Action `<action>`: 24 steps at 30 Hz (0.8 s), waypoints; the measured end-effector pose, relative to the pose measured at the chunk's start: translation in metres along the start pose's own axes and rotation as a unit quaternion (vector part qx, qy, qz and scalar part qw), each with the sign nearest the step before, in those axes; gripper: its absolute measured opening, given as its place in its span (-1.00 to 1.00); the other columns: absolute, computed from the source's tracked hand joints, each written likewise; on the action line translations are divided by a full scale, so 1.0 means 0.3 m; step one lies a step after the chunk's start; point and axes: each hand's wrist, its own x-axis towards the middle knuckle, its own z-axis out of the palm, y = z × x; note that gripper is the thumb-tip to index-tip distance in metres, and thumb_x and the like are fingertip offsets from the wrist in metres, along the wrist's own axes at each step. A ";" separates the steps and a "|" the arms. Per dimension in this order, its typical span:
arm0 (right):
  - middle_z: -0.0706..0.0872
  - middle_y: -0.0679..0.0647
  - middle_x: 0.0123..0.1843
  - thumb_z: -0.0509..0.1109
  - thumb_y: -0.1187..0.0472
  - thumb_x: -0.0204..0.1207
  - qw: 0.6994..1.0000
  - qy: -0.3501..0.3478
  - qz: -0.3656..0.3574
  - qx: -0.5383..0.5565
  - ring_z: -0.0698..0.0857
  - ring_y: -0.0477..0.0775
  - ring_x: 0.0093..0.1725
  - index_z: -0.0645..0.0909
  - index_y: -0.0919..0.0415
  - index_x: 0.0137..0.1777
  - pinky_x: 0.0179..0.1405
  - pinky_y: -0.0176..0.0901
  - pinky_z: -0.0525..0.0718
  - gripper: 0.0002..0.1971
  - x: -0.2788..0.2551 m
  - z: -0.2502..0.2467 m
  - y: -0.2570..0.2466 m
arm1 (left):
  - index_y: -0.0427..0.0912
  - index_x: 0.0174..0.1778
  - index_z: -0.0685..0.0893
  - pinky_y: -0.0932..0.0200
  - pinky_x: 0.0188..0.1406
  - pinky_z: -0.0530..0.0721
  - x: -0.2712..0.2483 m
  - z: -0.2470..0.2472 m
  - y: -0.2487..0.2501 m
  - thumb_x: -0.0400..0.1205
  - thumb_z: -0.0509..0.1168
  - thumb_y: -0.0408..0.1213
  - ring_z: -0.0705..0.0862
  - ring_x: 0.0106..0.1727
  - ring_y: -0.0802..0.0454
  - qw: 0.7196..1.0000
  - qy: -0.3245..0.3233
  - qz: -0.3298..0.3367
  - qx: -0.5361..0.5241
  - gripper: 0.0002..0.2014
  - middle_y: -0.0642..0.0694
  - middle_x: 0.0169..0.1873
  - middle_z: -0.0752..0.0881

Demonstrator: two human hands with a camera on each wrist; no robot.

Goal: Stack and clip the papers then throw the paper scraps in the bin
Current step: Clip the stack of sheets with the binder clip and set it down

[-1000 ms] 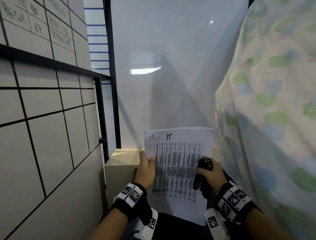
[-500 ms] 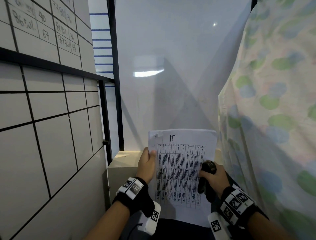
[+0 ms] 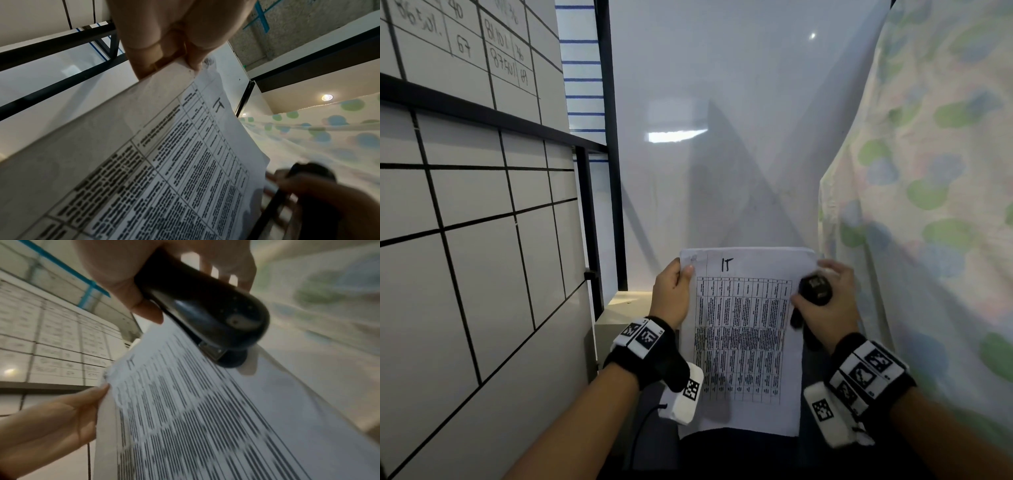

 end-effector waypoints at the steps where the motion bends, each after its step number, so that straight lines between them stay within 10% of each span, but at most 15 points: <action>1: 0.43 0.11 0.12 0.55 0.54 0.19 0.999 0.018 -0.032 -0.004 0.50 0.01 0.06 0.55 0.17 -0.24 -0.06 -0.90 0.33 -0.67 0.018 -0.010 -0.042 | 0.05 -0.07 0.66 -0.30 0.22 0.64 0.000 0.001 -0.001 0.71 0.11 -0.31 0.71 0.12 -0.36 1.000 -0.001 0.002 0.002 -0.76 -0.38 0.01 0.76; 7: 0.68 0.21 -0.41 0.48 0.33 0.36 0.966 0.004 -0.029 0.256 0.73 0.21 -0.39 0.53 0.30 -0.15 -0.33 -0.11 0.72 -0.83 0.132 -0.011 -0.324 | -0.02 0.17 0.66 0.03 0.06 0.65 -0.008 0.007 0.001 0.71 0.12 -0.30 0.62 -0.15 -0.08 0.999 -0.005 0.031 0.012 -0.75 -0.21 -0.18 0.70; 15: 0.64 0.27 -0.31 0.40 0.22 0.54 0.928 0.021 -0.028 0.370 0.71 0.14 -0.28 0.43 0.14 -0.16 -0.34 -0.21 0.75 -0.84 0.033 0.182 -0.372 | -0.06 0.04 0.67 -0.16 -0.07 0.69 -0.072 -0.006 0.010 0.58 0.07 0.12 0.73 -0.12 -0.25 0.994 -0.013 0.109 0.017 -0.60 -0.33 -0.17 0.77; 24: 0.60 0.30 -0.33 0.47 0.11 0.41 0.948 -0.062 -0.050 0.309 0.70 0.14 -0.36 0.46 0.07 -0.28 -0.29 -0.03 0.74 -0.79 0.016 0.261 -0.374 | -0.21 0.16 0.69 -0.05 0.08 0.70 -0.085 -0.017 0.018 0.66 0.11 -0.09 0.77 0.05 -0.06 0.991 -0.041 0.127 0.004 -0.64 -0.15 -0.02 0.82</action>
